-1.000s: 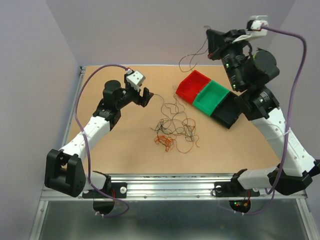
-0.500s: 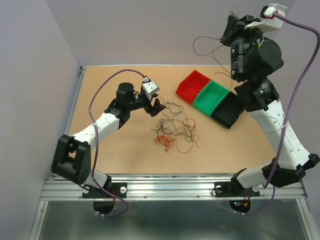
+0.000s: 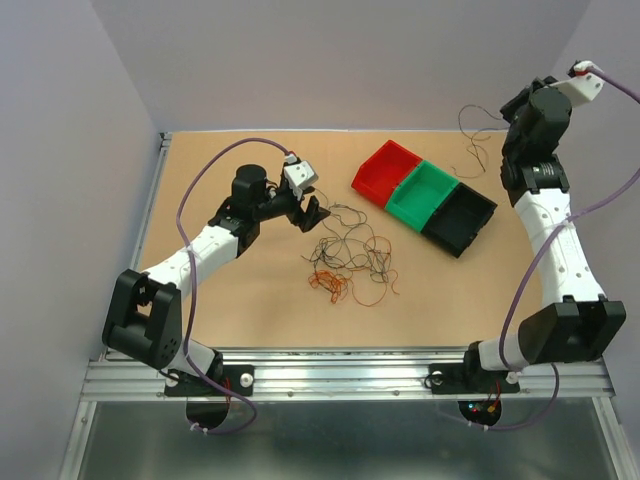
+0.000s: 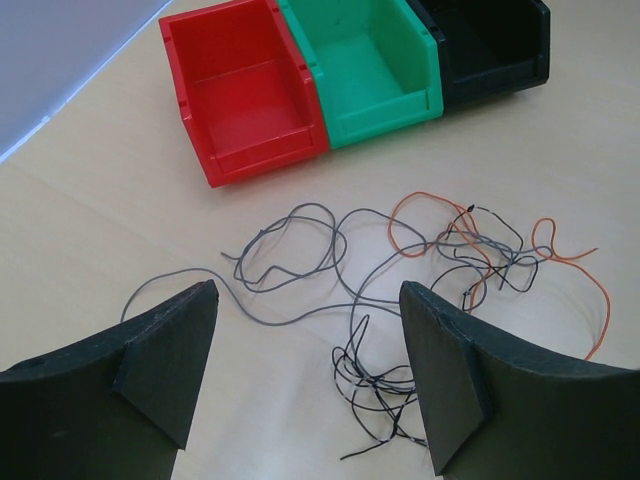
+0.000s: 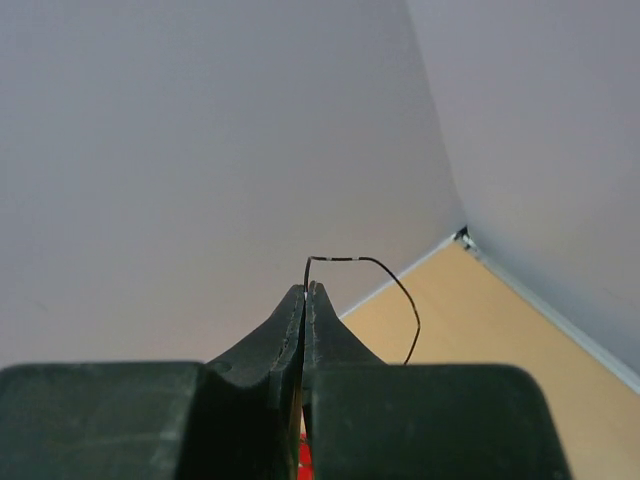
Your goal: Untangle the cables
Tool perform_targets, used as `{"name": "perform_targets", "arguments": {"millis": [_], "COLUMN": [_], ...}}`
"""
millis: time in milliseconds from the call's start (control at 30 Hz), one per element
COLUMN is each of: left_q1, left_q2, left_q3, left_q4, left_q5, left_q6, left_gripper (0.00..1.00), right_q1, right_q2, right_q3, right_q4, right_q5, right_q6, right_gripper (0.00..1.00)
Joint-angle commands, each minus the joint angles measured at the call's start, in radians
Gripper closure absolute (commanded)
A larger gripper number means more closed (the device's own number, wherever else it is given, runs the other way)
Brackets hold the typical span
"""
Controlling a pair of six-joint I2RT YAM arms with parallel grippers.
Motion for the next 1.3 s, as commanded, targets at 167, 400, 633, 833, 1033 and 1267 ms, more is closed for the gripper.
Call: {"name": "perform_targets", "arguments": {"millis": [167,400,633,833,1033,1267], "left_q1": [0.002,-0.001,-0.003,-0.004,-0.006,-0.007], "left_q2": [-0.054,-0.063,-0.068,-0.064,-0.065,-0.074], "left_q3": [-0.012,-0.014,-0.018,-0.017,-0.017,-0.018], "left_q4": [0.030,0.029,0.027,0.029,0.027,0.025], "left_q5": [0.005,-0.001,-0.006,-0.009,-0.012,-0.010], "left_q6": [0.019,0.020,0.027,0.030,0.028,0.028], "left_gripper": [0.16,0.16,0.16,0.16,0.16,0.16], "right_q1": [-0.092,-0.092,-0.092,-0.092,-0.092,-0.092], "right_q2": [-0.134,-0.190,-0.159,-0.148,-0.185,-0.266], "right_q3": [-0.282,-0.279,-0.092,-0.014,-0.026,-0.190], "right_q4": [0.115,0.141,0.097,0.079,0.052,0.055], "right_q5": [-0.183,-0.179,-0.180,-0.229,-0.264,-0.245], "right_q6": [0.260,0.211,0.160,0.160,0.181,0.218], "right_gripper": [0.99,1.00,1.00,0.99,0.99,1.00]}}
